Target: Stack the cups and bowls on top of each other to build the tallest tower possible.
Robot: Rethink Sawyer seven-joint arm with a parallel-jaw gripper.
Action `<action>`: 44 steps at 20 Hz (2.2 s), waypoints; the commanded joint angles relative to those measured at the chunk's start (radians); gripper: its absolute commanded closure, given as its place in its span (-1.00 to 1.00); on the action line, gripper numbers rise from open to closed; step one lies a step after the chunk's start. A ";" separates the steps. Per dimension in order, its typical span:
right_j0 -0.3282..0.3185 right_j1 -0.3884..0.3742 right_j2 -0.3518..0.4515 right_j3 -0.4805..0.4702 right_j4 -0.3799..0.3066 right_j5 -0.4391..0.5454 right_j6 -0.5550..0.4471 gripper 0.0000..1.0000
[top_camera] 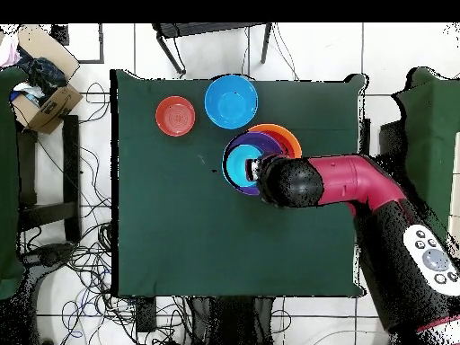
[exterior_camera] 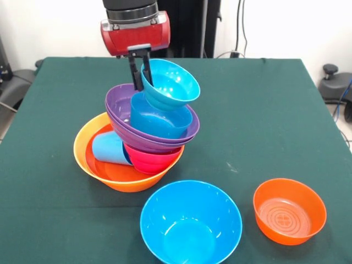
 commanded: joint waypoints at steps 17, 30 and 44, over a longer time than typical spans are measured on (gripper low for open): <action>0.019 0.102 0.051 -0.063 -0.172 0.002 -0.217 1.00; 0.020 0.041 0.108 -0.084 -0.053 0.121 -0.203 -1.00; 0.218 0.154 -0.008 -0.298 -0.061 0.241 -0.064 -1.00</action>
